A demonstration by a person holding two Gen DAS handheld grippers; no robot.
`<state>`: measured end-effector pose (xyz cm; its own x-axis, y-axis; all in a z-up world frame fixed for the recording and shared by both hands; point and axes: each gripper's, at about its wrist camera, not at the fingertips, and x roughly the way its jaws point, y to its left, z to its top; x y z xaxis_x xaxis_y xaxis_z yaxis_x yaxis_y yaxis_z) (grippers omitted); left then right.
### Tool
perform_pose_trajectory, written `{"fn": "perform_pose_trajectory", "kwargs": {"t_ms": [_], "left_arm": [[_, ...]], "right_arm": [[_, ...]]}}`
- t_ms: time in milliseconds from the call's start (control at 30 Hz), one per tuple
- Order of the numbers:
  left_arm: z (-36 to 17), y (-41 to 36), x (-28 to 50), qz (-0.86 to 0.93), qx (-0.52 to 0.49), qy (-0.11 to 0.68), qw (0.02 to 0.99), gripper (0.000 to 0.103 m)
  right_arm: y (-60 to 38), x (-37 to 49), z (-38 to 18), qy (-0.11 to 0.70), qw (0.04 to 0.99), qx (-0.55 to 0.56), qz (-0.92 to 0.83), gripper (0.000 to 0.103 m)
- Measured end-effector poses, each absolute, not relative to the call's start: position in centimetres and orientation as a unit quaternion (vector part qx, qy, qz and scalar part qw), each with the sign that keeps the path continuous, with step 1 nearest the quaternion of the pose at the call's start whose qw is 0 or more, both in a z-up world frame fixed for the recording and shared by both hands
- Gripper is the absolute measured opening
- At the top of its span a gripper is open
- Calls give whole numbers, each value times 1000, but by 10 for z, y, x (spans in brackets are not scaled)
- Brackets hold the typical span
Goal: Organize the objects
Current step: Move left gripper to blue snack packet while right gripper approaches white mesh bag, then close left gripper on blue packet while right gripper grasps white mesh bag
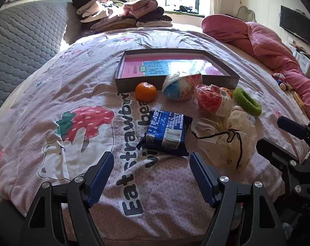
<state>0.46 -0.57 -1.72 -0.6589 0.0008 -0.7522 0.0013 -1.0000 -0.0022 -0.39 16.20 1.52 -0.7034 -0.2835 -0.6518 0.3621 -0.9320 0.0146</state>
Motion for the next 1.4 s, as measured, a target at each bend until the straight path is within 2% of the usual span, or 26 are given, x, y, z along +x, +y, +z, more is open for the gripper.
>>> {"fn": "perform_pose_trajectory", "kwargs": {"t_ms": [567, 833, 1167, 1300, 1400], "left_arm": [[-30, 0, -19, -906, 424, 0, -20, 78], [-37, 3, -35, -906, 424, -19, -18, 78], [-52, -5, -55, -896, 443, -3, -36, 78], [-59, -6, -63, -892, 449, -2, -42, 78], [-61, -4, -65, -895, 444, -10, -43, 78]], "right_arm": [[166, -21, -4, 30, 169, 371, -913, 76], [157, -35, -17, 11, 196, 386, -901, 75], [144, -39, -24, 9, 228, 388, -893, 46], [142, -39, -28, 15, 232, 390, -891, 39], [144, -41, -30, 10, 235, 391, -890, 29]]}}
